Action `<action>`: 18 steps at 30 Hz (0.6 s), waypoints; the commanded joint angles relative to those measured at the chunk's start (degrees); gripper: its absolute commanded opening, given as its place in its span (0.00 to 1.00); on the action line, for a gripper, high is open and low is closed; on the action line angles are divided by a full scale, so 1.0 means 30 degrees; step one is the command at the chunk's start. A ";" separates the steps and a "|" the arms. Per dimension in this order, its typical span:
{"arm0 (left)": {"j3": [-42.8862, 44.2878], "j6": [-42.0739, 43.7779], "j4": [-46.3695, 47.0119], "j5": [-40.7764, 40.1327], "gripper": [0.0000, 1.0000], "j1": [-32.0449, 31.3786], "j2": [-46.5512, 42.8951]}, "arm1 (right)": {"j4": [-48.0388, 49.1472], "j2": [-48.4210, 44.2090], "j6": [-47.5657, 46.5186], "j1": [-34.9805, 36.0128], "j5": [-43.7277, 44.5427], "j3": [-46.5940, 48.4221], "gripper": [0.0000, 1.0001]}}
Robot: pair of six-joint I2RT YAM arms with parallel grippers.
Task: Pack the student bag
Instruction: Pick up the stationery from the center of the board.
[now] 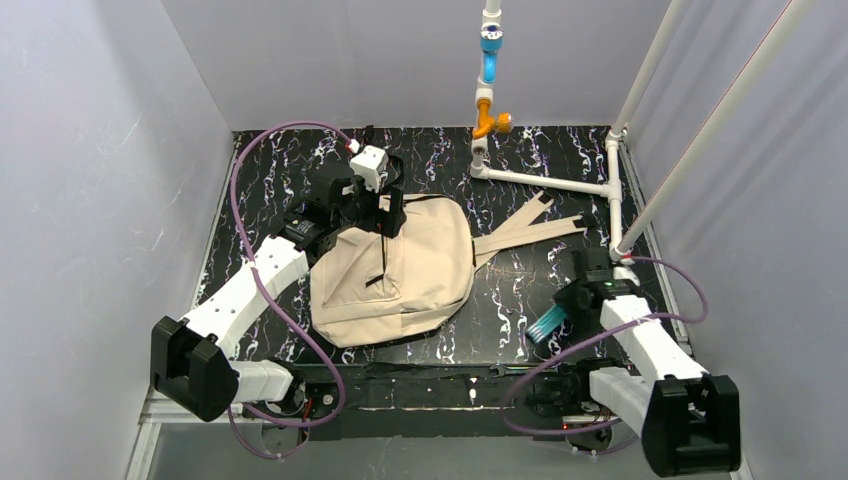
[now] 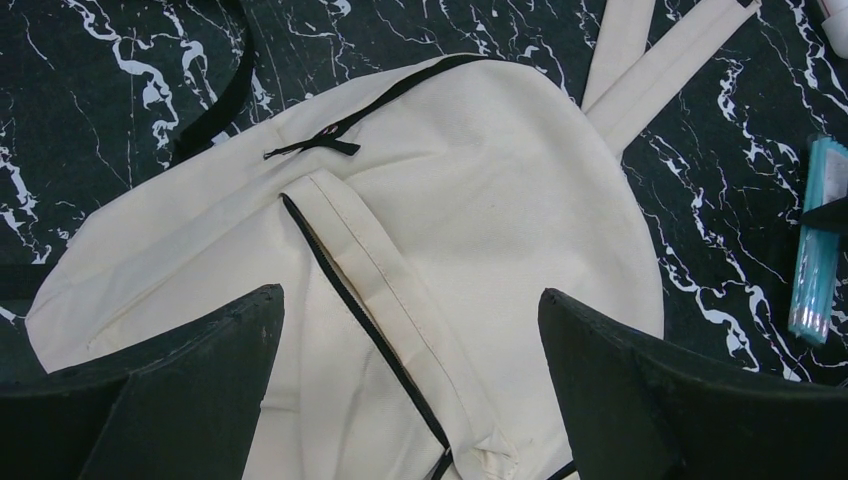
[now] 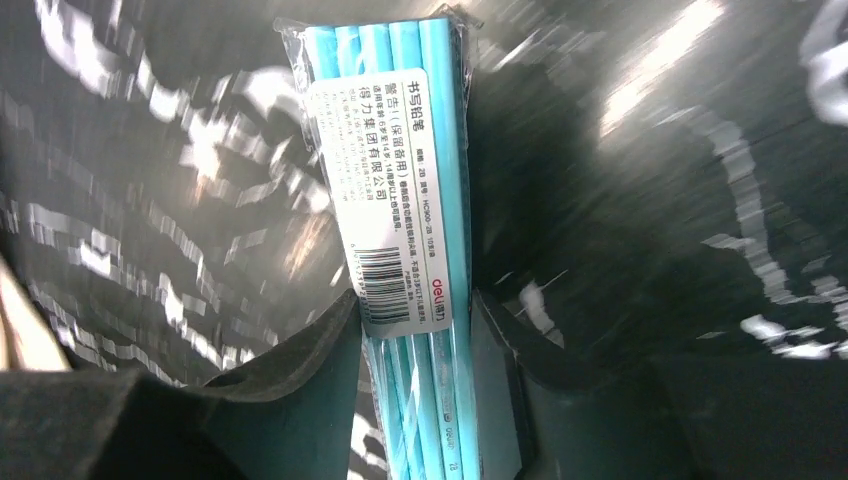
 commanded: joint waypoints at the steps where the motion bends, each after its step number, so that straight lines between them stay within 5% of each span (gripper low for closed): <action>1: 0.0274 0.0610 -0.0356 -0.0645 0.98 -0.0048 -0.0130 | -0.1471 0.1030 0.3756 0.4994 0.1799 0.1019 0.34; 6: 0.0271 0.0602 -0.0482 -0.0777 0.98 -0.0054 -0.0363 | 0.2372 0.2256 0.1485 1.0162 0.3876 0.2256 0.30; 11: 0.0284 -0.0972 -0.0337 0.0345 0.98 0.0000 -0.0518 | 0.5025 0.3154 -0.2520 1.1374 0.2667 0.3552 0.28; 15: 0.0684 -0.3919 -0.1079 0.4085 0.98 0.0357 -0.0607 | 0.3362 0.1826 -0.2466 1.1497 0.2561 0.5066 0.27; 18: -0.0562 -0.7550 0.1999 0.8345 0.94 0.0075 -0.0667 | 0.2738 0.1233 -0.1504 1.1510 0.1762 0.7050 0.29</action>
